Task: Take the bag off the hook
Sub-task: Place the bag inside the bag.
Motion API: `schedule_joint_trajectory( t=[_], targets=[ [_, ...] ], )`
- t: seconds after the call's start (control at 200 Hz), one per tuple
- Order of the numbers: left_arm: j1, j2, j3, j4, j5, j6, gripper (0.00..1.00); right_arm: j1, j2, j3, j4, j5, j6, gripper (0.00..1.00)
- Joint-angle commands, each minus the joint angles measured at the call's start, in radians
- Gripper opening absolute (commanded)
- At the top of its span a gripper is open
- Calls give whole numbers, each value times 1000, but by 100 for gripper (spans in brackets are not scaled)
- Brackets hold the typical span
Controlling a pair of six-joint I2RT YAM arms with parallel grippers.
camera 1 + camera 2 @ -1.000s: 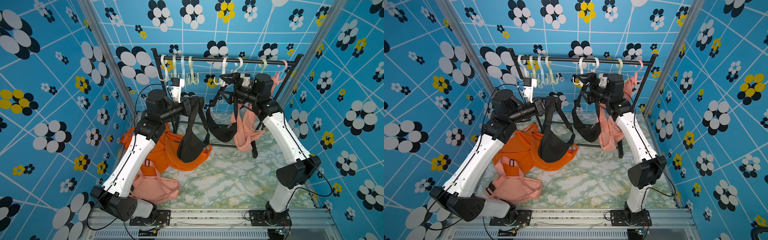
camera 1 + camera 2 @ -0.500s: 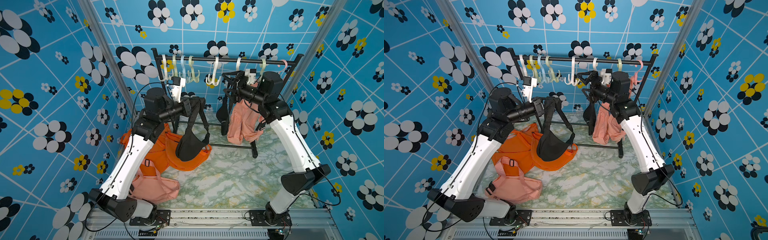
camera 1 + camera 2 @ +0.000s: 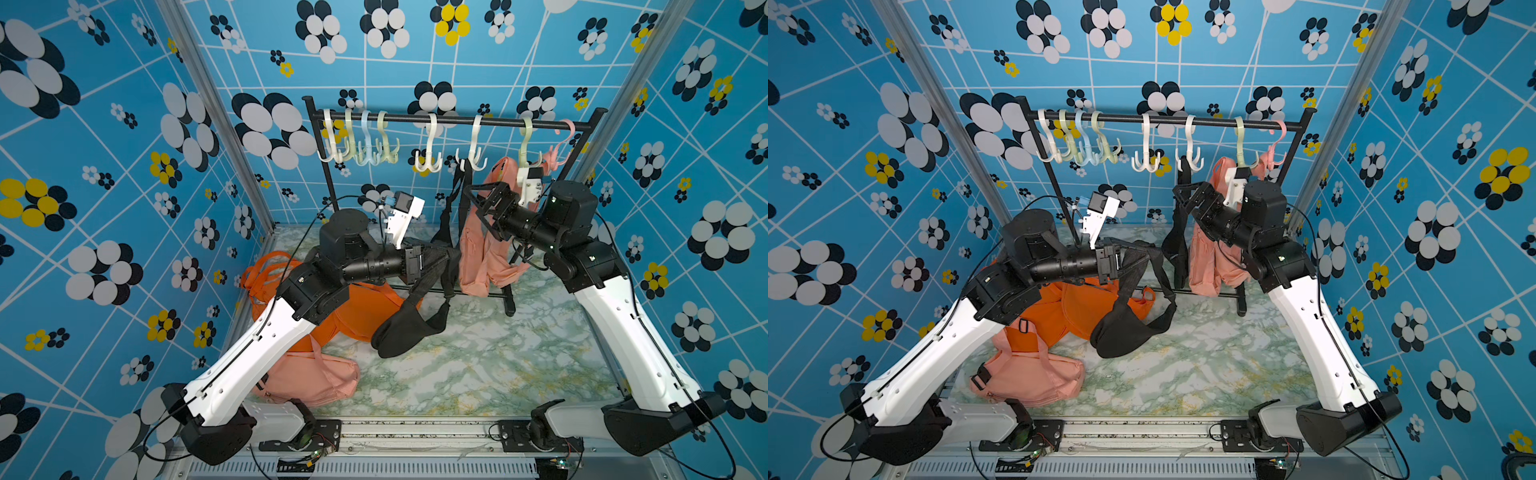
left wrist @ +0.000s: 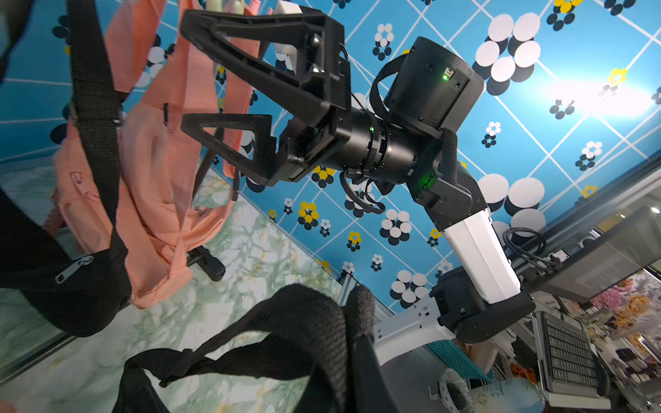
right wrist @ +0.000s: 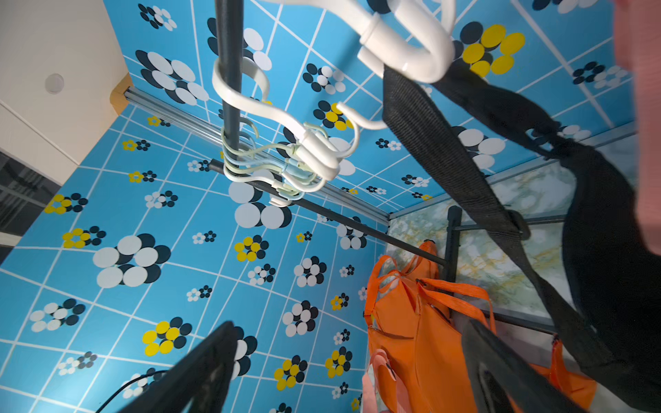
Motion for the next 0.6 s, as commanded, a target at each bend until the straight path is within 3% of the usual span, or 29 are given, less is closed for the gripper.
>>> schedule_joint_trajectory(
  t=[0.0, 0.14, 0.255, 0.435, 0.595],
  targets=[
    [-55, 12, 60, -7, -47, 26, 7, 5, -92, -24, -57, 107, -107, 100],
    [-31, -85, -115, 36, -165, -4, 7, 5, -154, -50, -100, 140, -128, 100],
    [111, -203, -403, 108, -245, -81, 5, 16, -164, -112, -101, 140, -123, 99],
    [487, -322, -840, 378, -159, -248, 6, 50, -120, -115, -103, 121, -131, 99],
    [649, -201, -906, 548, -33, -296, 4, 65, -77, -67, -135, 139, -161, 99]
  ],
)
